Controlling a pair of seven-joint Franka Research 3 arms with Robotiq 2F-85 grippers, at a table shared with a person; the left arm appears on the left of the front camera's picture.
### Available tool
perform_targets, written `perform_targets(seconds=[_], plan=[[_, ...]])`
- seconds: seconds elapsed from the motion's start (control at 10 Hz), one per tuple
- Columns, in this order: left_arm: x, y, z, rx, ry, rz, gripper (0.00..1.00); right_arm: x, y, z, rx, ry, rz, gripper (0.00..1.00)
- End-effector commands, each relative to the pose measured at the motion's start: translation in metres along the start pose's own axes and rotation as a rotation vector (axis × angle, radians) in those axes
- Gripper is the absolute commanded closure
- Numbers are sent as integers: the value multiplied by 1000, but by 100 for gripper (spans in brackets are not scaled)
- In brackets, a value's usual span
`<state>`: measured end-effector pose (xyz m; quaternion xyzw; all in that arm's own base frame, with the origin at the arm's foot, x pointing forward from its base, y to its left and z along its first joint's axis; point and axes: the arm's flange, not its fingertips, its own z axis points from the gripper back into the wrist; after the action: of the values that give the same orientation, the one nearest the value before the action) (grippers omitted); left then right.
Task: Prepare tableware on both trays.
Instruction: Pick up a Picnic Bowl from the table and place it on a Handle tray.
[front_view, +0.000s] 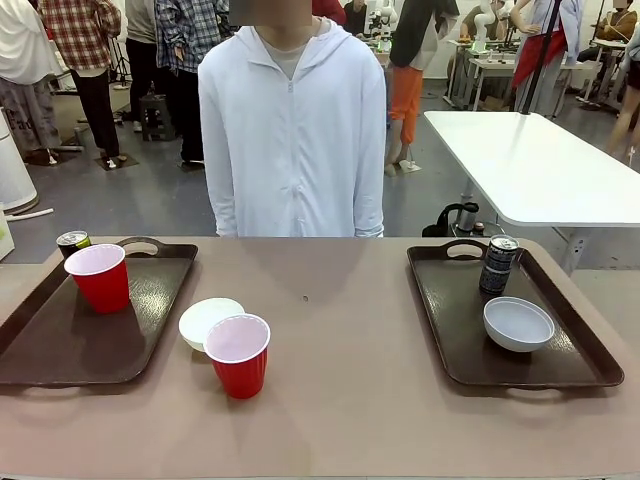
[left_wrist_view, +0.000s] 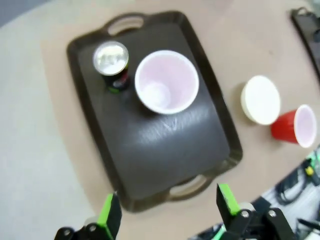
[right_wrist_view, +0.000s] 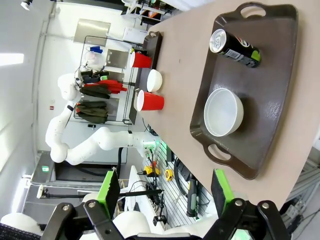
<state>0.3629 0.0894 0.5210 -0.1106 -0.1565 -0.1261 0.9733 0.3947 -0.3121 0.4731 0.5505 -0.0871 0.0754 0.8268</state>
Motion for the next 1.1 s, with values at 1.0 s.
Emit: perform_targets(seconds=[1.0], plan=[[49,-112,-60,132,98,-12,0,-1,1,0,-2,-1,6,4]])
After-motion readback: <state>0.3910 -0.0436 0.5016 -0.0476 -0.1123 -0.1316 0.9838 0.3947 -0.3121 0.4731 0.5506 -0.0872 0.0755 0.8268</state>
